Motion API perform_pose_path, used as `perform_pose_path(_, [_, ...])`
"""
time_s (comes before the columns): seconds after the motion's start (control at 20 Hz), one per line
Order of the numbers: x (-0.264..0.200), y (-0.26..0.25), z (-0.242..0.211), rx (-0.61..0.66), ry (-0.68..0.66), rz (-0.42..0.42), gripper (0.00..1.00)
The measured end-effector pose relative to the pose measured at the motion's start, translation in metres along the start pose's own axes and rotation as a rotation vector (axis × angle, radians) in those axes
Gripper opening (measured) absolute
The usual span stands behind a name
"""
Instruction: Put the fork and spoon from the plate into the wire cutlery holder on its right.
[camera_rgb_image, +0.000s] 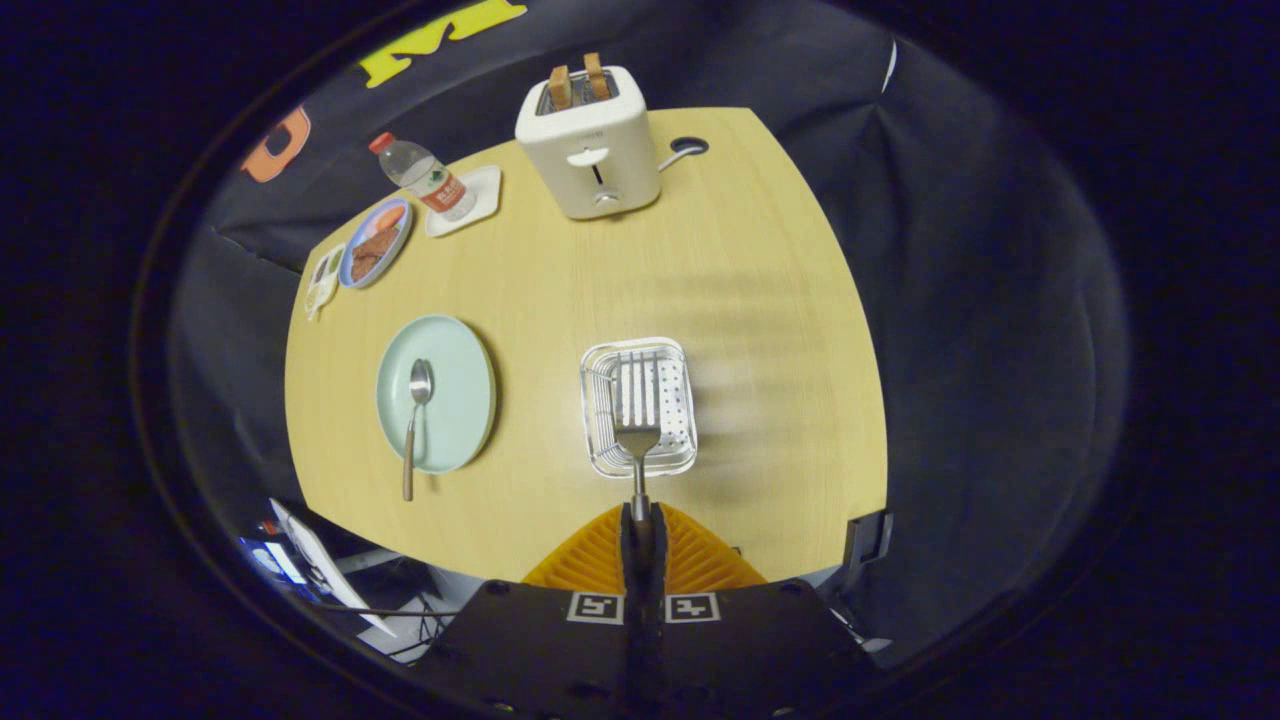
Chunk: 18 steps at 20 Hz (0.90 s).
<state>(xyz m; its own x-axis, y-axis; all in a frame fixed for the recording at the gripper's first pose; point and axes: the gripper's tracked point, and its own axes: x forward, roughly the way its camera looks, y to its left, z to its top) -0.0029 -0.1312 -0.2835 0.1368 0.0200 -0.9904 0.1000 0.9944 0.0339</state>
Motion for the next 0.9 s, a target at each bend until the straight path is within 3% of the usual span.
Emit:
perform_pose_path(0.4, [0.03, 0.002, 0.005, 0.049, 0.157, 0.057, 0.02])
perform_pose_path(0.7, [0.045, 0.002, 0.011, 0.111, 0.181, 0.079, 0.02])
perform_pose_path(0.9, [0.044, 0.002, 0.014, 0.138, 0.171, 0.086, 0.11])
